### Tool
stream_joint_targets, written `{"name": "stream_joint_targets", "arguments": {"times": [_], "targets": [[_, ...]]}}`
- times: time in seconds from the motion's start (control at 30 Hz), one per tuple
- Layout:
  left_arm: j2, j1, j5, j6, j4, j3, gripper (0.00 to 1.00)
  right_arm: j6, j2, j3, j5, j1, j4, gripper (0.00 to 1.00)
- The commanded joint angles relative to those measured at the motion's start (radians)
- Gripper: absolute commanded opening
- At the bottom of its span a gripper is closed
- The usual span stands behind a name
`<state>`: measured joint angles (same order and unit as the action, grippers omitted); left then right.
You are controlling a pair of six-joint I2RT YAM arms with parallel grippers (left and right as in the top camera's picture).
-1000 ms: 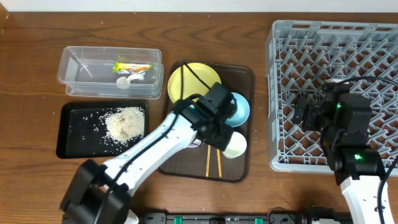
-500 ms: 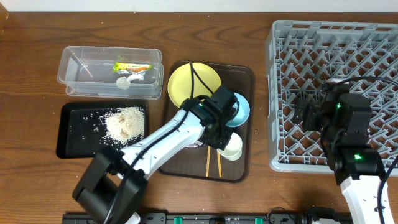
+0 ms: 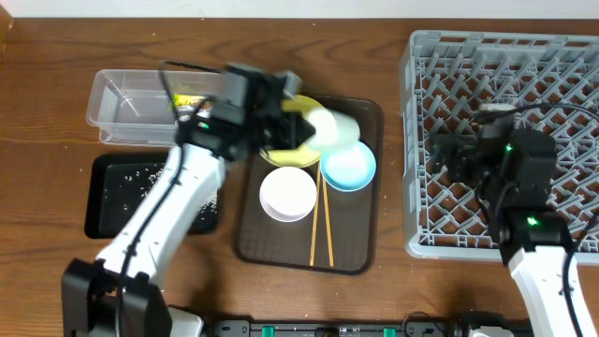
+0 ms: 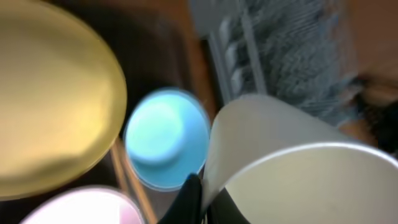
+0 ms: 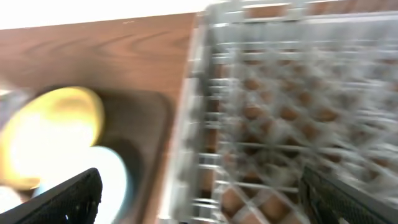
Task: Sort waste into correct bins and load items into the dishwasher rack
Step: 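Hand cup from left gripper to right gripper above tray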
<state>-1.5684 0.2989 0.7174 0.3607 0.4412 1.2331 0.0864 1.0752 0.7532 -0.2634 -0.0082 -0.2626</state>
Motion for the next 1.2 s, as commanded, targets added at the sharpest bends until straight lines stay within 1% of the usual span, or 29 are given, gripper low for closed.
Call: {"name": "stream_joint_targets", "arguments": {"times": [0.0, 0.07, 0.17, 0.23, 0.33, 0.43, 0.53, 0.7, 0.93, 1.07, 1.17], "targets": [[-0.066, -0.058, 0.283, 0.154, -0.056, 0.014, 0.06, -0.062, 0.042, 0.018, -0.384, 0.009, 0.039, 0.99], [-0.099, -0.071, 0.384, 0.183, -0.086, 0.014, 0.06, -0.077, 0.071, 0.018, -0.533, 0.009, 0.069, 0.99], [-0.157, -0.068, 0.538, 0.215, -0.114, 0.014, 0.06, -0.137, 0.119, 0.018, -0.748, 0.009, 0.105, 0.99], [-0.19, -0.056, 0.599, 0.229, -0.115, 0.014, 0.06, -0.153, 0.156, 0.018, -0.869, 0.01, 0.119, 0.99], [-0.22, -0.035, 0.65, 0.228, -0.115, 0.014, 0.06, -0.157, 0.2, 0.018, -0.984, 0.01, 0.14, 0.99], [-0.227, -0.013, 0.673, 0.228, -0.116, 0.014, 0.06, -0.197, 0.237, 0.018, -1.076, 0.01, 0.164, 0.99], [-0.227, 0.007, 0.718, 0.229, -0.147, 0.014, 0.06, -0.198, 0.262, 0.018, -1.081, 0.01, 0.177, 0.99], [-0.227, 0.031, 0.718, 0.229, -0.148, 0.014, 0.06, -0.196, 0.283, 0.018, -1.117, 0.01, 0.229, 0.99], [-0.227, 0.046, 0.719, 0.238, -0.148, 0.014, 0.06, -0.188, 0.283, 0.018, -1.13, 0.01, 0.271, 0.94], [-0.227, 0.049, 0.719, 0.24, -0.148, 0.014, 0.06, -0.188, 0.283, 0.018, -1.133, 0.01, 0.271, 0.87], [-0.227, 0.052, 0.719, 0.24, -0.148, 0.014, 0.06, -0.188, 0.283, 0.018, -1.133, 0.01, 0.271, 0.85]]}}
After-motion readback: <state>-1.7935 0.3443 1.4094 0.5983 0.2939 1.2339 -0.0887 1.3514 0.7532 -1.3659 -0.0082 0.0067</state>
